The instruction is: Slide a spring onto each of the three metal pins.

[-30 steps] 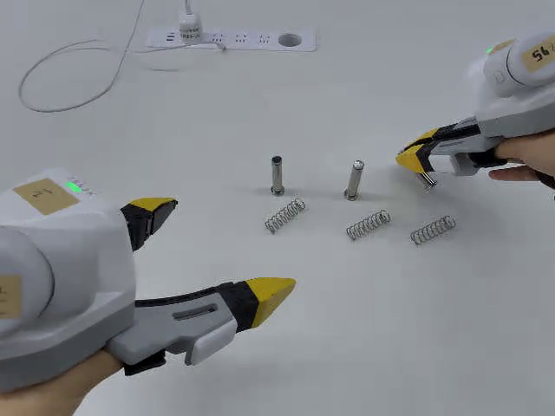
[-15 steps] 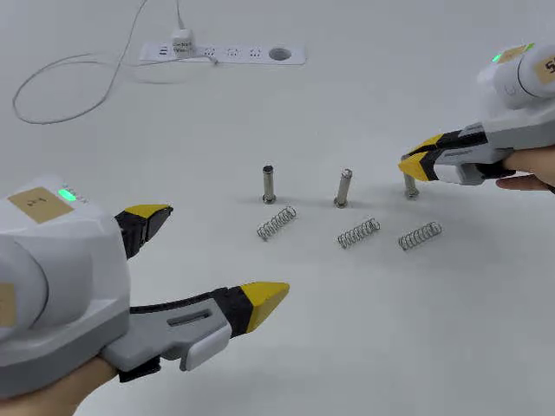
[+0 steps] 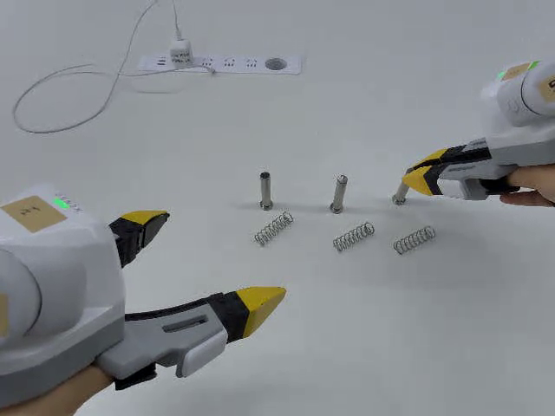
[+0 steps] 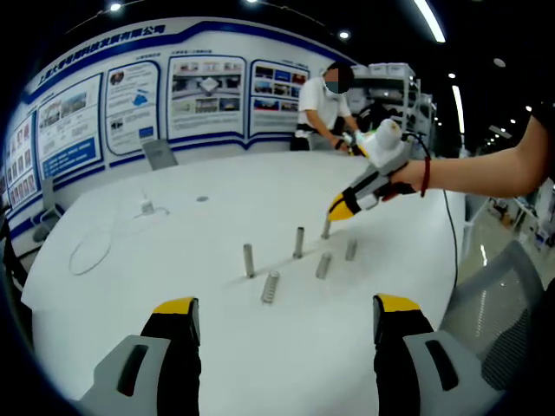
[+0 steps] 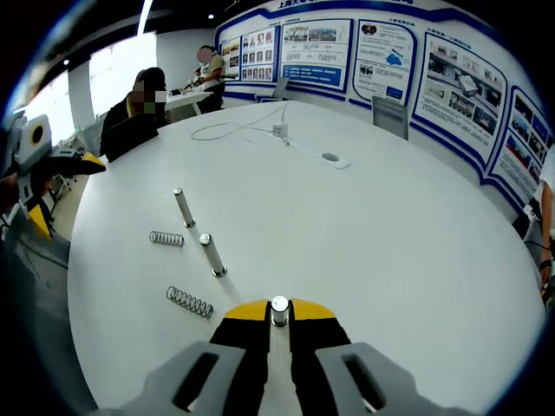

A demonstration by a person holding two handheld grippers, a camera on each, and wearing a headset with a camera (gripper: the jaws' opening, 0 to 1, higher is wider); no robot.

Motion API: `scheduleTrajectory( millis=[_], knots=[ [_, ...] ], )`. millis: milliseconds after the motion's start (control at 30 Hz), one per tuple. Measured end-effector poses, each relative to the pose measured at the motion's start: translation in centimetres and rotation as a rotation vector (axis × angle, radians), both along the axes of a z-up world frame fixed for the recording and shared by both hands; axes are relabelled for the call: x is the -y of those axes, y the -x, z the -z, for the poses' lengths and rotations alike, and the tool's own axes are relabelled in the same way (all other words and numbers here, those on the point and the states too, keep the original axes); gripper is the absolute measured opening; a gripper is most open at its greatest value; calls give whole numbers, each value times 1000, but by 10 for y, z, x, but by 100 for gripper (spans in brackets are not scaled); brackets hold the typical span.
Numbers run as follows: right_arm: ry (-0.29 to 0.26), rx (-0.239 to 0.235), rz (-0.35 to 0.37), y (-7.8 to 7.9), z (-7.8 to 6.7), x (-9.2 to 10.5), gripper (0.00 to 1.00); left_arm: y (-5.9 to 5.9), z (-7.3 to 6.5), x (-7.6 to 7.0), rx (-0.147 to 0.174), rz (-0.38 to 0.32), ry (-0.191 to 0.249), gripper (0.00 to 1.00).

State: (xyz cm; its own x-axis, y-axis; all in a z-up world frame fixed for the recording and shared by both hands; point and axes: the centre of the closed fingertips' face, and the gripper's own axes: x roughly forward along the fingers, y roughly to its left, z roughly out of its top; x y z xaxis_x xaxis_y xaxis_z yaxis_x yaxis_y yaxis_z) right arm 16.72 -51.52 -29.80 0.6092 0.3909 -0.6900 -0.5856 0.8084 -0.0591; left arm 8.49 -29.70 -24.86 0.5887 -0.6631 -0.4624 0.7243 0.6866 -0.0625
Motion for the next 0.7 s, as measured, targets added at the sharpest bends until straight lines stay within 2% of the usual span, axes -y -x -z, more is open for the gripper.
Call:
scheduleTrajectory(
  millis=[700],
  knots=[
    [1,-28,16,0,3,5,9,0,-1,-1,2,-1,-8,82]
  ],
)
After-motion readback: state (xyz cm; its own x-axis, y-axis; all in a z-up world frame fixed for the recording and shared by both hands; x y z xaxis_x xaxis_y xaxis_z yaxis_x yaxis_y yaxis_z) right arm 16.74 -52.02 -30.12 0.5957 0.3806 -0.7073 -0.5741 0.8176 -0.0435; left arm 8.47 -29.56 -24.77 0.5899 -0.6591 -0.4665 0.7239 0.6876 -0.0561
